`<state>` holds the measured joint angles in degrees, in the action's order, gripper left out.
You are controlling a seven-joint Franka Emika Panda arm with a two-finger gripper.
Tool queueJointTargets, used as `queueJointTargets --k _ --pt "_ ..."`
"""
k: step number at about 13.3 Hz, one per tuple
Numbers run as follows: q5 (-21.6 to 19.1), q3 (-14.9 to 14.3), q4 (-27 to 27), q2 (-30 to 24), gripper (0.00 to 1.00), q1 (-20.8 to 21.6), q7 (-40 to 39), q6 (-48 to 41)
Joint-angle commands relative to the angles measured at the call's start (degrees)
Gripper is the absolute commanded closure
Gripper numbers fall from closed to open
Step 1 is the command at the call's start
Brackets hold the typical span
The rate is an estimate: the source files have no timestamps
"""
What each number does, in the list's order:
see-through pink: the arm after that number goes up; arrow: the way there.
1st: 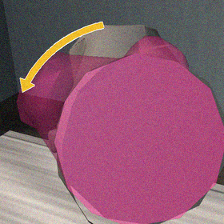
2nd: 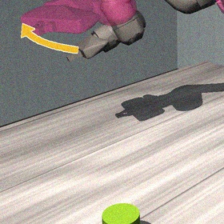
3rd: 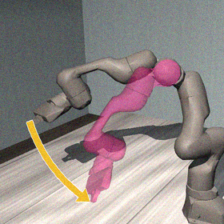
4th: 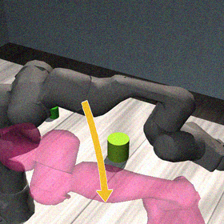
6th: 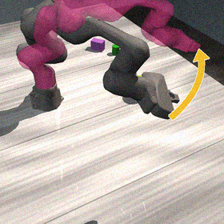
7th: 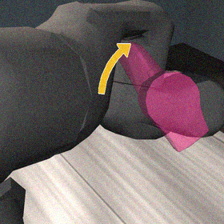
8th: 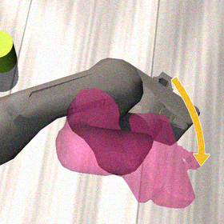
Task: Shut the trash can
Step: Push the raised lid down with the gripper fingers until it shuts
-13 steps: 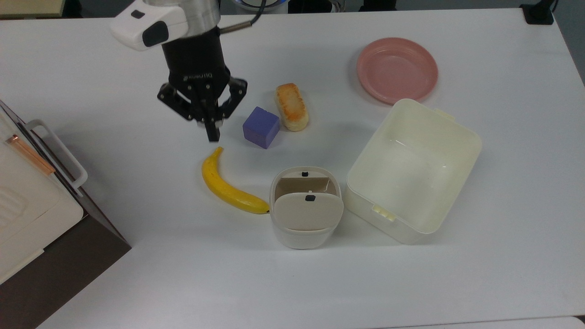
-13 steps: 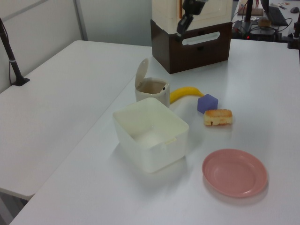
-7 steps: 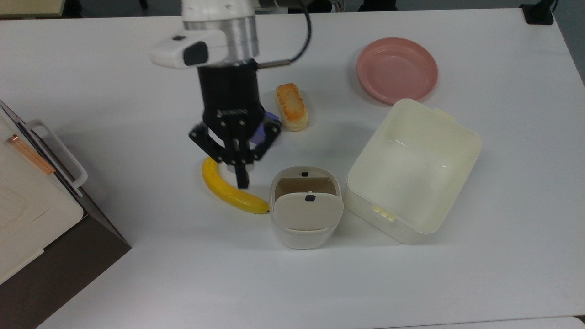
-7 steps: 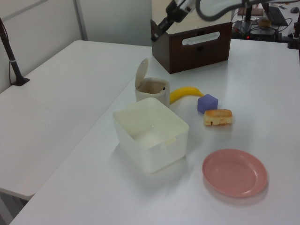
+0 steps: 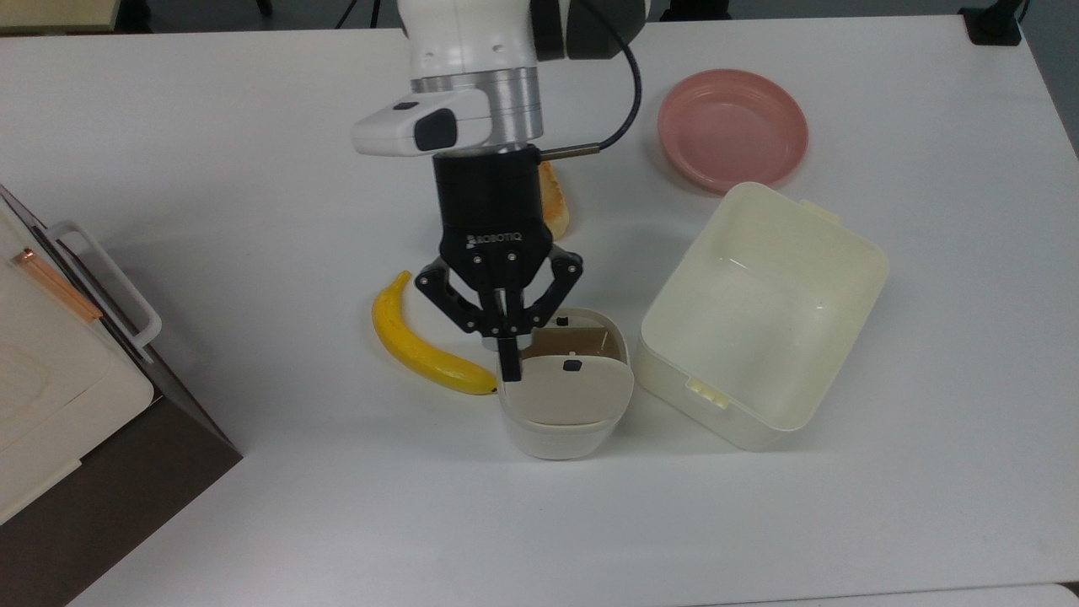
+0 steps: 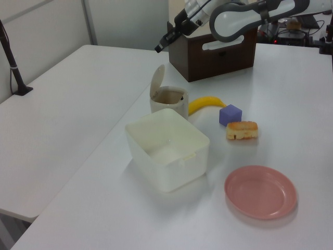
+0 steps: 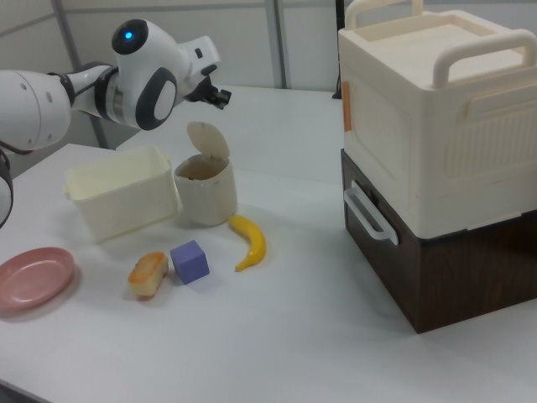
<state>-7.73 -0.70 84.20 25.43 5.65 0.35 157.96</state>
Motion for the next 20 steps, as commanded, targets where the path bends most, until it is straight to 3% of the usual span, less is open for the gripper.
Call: queueJointTargets --k 1,9,12,18,20 --pt "-1.1 -0.5 0.4 0.5 1.0 2.9 0.8 0.5" --pt "-1.1 -0.5 0.8 0.4 1.0 4.3 1.3 -1.2" --pt "-0.8 -0.6 0.4 -0.4 1.0 4.0 1.2 -12.0" --pt "-0.4 -0.7 0.6 -2.1 1.0 4.1 1.1 -24.3" --pt "-0.3 -0.7 0.9 -1.3 1.0 4.2 1.1 -24.3"
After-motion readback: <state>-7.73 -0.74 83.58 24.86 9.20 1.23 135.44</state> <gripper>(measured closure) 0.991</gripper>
